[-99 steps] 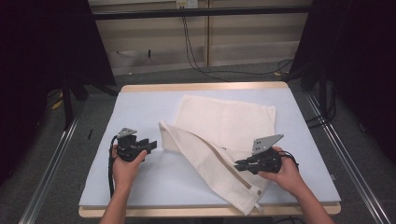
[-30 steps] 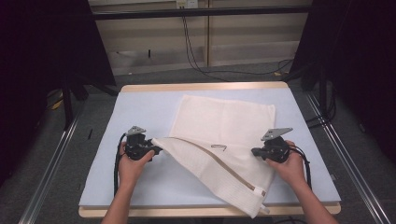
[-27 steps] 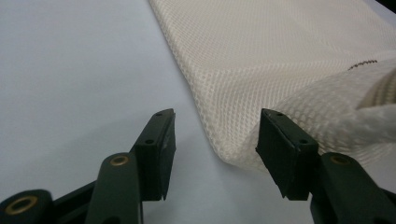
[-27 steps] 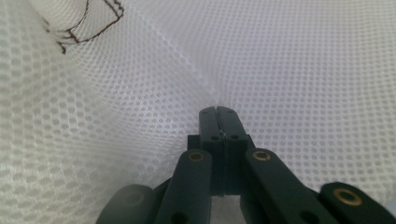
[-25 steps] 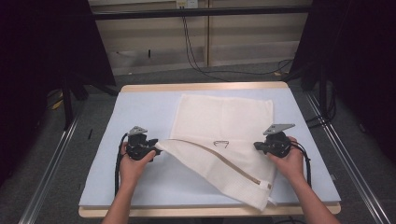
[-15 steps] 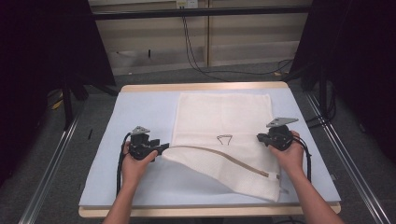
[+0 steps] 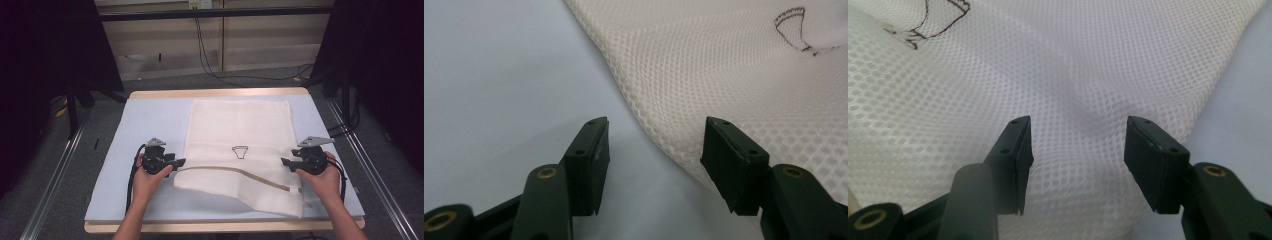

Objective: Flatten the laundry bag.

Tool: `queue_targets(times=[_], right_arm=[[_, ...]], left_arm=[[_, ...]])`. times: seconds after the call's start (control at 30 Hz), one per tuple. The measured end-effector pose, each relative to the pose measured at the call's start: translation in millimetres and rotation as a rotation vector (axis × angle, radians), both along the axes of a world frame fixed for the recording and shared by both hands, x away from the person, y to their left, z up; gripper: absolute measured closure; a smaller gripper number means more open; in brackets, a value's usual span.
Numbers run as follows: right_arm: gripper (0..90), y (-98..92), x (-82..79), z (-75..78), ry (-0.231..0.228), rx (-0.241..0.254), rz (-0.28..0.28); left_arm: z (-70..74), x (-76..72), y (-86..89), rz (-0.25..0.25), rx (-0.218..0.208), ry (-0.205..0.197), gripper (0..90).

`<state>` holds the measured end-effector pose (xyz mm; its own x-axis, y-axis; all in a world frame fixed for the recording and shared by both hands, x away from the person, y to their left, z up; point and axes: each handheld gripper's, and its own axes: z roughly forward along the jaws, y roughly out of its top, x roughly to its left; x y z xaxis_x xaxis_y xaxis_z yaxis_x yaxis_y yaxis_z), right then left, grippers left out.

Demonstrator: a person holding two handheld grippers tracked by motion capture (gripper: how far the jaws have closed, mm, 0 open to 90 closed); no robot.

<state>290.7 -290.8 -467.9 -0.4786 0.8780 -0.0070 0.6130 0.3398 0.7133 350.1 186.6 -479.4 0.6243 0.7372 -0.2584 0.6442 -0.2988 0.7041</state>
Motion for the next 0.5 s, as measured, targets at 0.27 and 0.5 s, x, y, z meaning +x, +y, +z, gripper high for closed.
queue_targets(times=[0.27,0.5], right_arm=[[48.5,-0.5,-4.9,-5.7,0.044,0.007,0.004],[48.5,-1.1,-5.2,-5.6,0.053,0.016,-0.004]], left_arm=[[-1.5,-4.3,-6.5,-0.003,0.028,-0.007,47.6],[2.7,-3.5,-6.5,0.001,0.004,0.005,55.6]])
